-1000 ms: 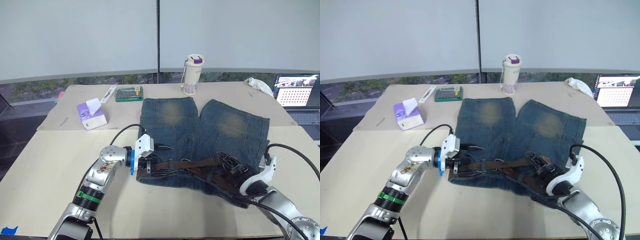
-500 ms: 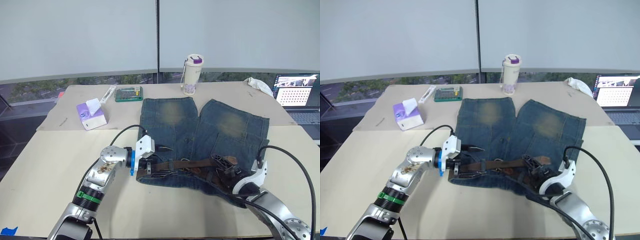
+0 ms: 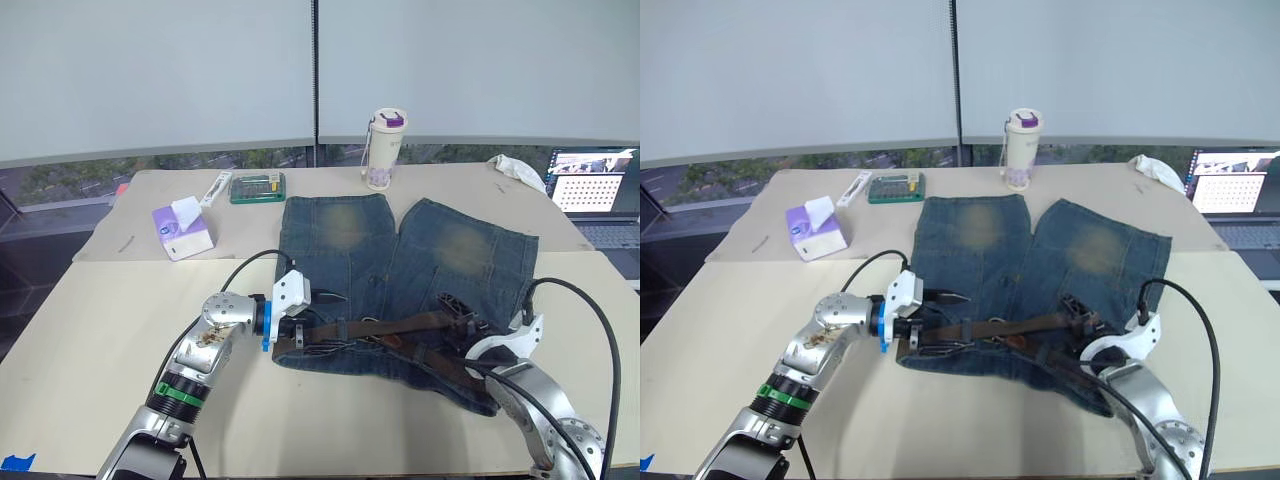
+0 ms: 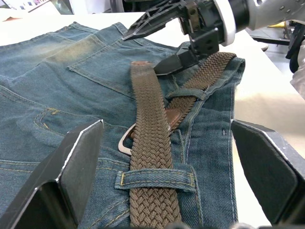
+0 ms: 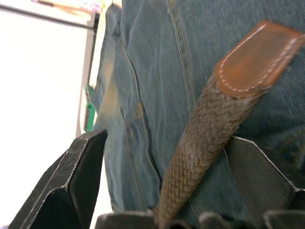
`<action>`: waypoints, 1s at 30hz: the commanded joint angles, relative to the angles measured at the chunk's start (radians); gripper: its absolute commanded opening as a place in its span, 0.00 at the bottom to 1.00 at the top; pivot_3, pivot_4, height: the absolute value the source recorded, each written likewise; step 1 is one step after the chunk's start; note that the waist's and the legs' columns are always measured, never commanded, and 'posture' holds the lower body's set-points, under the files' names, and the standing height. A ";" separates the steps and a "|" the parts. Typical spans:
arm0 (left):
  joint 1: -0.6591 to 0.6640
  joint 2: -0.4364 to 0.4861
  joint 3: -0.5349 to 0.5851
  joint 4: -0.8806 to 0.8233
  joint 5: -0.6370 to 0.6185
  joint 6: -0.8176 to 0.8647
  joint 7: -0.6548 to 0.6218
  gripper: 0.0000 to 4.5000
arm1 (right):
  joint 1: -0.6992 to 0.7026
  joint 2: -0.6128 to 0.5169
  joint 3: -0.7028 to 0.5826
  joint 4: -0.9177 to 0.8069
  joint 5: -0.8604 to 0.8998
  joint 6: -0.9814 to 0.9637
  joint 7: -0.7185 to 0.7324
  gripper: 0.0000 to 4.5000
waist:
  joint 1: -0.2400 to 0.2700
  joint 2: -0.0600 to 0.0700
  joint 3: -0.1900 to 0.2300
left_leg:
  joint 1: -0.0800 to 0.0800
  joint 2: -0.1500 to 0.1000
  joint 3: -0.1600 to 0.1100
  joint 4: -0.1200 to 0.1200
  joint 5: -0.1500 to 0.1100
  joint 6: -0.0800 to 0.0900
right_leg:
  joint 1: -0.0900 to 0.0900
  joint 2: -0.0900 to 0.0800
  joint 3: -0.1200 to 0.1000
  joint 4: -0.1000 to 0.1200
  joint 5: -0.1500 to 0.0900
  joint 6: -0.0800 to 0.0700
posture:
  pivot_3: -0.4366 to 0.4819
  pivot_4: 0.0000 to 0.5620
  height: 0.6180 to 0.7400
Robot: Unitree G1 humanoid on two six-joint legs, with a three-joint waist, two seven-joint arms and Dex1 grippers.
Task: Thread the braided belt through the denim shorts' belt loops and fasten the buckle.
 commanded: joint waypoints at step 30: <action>-0.032 -0.222 0.136 -0.136 -0.162 0.111 0.298 1.00 | -0.061 -0.198 0.263 -0.209 -0.667 -0.064 0.716 0.01 | -0.002 0.000 0.001 | 0.000 0.000 0.000 0.002 0.000 0.000 | 0.001 0.001 -0.001 0.000 0.000 0.000 | 0.48 0.27 1.00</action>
